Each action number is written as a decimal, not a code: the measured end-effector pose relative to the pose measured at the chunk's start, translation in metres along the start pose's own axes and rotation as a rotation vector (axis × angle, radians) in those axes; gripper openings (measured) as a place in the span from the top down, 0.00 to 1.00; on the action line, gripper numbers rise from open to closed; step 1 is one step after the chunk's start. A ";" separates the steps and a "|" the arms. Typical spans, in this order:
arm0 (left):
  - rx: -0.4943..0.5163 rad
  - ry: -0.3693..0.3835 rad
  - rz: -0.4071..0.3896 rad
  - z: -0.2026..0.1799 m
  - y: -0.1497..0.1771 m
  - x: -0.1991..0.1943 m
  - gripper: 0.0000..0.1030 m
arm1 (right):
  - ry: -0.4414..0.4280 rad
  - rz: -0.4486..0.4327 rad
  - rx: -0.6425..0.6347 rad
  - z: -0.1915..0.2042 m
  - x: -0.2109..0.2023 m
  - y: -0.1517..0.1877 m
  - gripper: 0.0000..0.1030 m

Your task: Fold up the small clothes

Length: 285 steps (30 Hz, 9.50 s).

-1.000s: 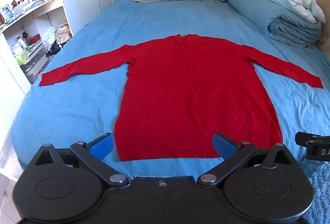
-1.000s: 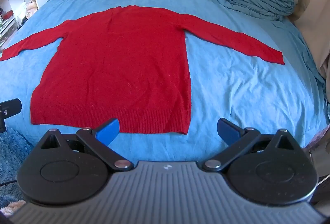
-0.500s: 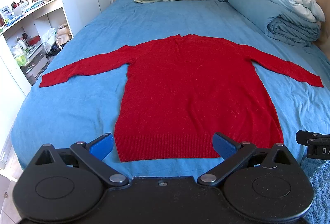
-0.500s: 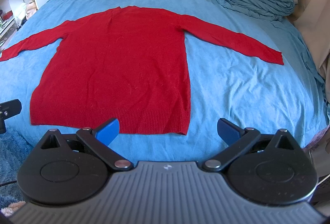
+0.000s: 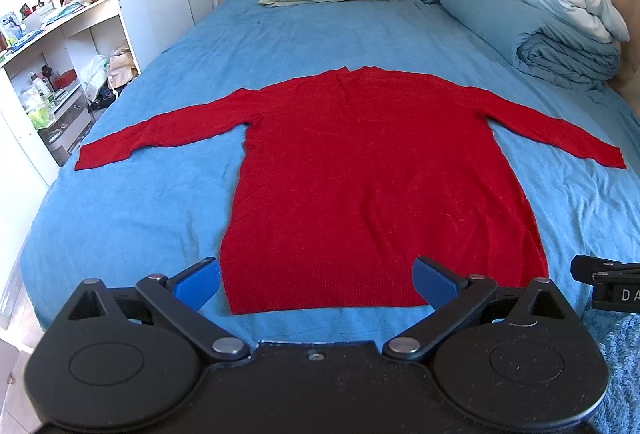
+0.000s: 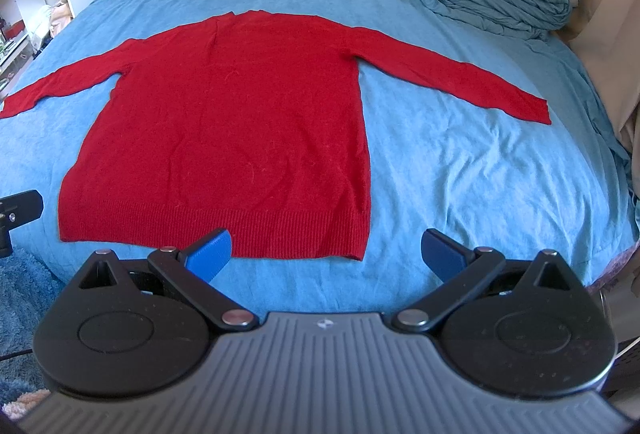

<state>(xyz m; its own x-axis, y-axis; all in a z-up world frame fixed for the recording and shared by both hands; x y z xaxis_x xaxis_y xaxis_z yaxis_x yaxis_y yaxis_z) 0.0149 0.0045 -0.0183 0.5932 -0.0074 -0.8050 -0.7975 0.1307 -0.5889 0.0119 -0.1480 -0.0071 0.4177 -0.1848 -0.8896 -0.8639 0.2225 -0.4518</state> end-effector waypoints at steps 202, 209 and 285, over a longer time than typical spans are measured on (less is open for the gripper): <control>-0.220 0.097 -0.092 0.085 -0.259 0.365 0.93 | -0.238 -0.273 -0.054 -0.012 0.324 -0.195 0.00; -0.207 0.090 -0.119 0.077 -0.244 0.349 0.29 | -0.158 -0.305 -0.108 -0.016 0.307 -0.196 0.00; -0.202 0.112 -0.265 0.153 -0.233 0.224 0.00 | -0.232 -0.420 -0.257 0.044 0.230 -0.235 0.00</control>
<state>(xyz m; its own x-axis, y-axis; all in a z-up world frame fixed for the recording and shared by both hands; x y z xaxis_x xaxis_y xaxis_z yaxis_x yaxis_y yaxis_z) 0.3503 0.1243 -0.0503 0.7755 -0.1247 -0.6189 -0.6300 -0.0886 -0.7715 0.3230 -0.2001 -0.1082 0.7675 0.0149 -0.6408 -0.6384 -0.0719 -0.7663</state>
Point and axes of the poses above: each gripper's, at about its wrist camera, not at the fingertips, and x roughly the way its jaws point, z to its left, y to its underside, the point moved 3 cm from there along x, roughly the way its jaws point, and after that the axes turned 5 degrees about z, right-handed, at the moved point
